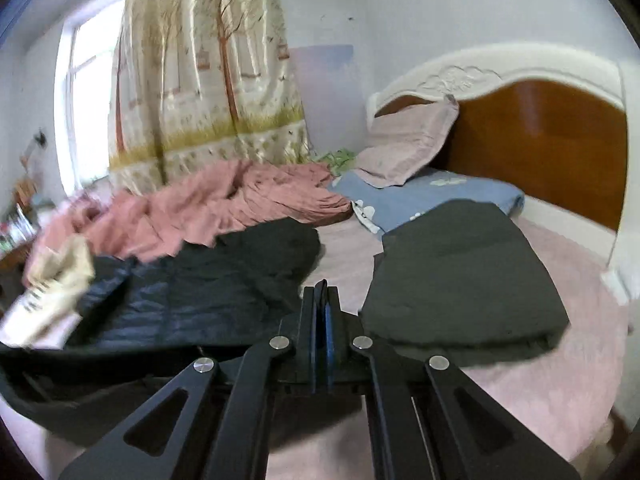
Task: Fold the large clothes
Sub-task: 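Grasp the jacket hem with the left gripper while the right gripper grasps it too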
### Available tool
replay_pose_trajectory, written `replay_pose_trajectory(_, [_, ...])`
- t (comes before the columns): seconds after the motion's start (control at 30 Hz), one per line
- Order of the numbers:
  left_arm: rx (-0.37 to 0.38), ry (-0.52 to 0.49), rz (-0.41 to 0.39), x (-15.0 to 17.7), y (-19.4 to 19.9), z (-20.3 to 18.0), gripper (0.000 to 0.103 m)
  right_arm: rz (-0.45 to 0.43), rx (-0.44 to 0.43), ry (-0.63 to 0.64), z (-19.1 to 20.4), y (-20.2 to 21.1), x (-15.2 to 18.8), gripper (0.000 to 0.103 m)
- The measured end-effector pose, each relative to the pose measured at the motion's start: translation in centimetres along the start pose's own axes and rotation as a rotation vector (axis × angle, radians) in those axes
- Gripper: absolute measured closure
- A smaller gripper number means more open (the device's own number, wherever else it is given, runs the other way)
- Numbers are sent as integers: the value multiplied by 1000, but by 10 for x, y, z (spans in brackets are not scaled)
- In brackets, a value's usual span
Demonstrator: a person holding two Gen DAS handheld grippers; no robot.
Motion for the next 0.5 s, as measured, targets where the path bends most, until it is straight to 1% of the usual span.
replay_pose_trajectory(0.03, [-2,0,25,3,-17,-2,99,7,10,11,4,-13,2,99])
replay_pose_trajectory(0.17, [-18,-30,120,23,-73,-15,99,95,51,58,17,-78,29,99])
replay_pose_trajectory(0.27, [-24,-66,186,45,-106,-28,99,148,70,35,15,-103,53,99])
replay_pose_trajectory(0.33, [-10,-80,233,60,-124,-34,97,188,100,54,14,-116,68,99])
replay_pose_trajectory(0.37, [-8,-82,246,65,-128,-35,97,198,104,61,14,-122,71,99])
replay_pose_trajectory(0.4, [-15,-88,250,66,-130,-36,94,204,110,70,14,-127,74,99])
replay_pose_trajectory(0.47, [-45,-89,228,64,-128,-32,87,183,135,84,12,-130,75,99])
replay_pose_trajectory(0.5, [-61,-80,209,62,-123,-29,82,169,139,93,11,-128,75,99])
Point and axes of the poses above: each gripper's, at about its wrist camera, not at the fingertips, and y roughly against the way its jaws point, z to its left, x to its underside, the point moved 10 cm from there along -y, roughly the way its jaws point, and after that the axes turned 14 degrees about -y, right-handed, at the moved point
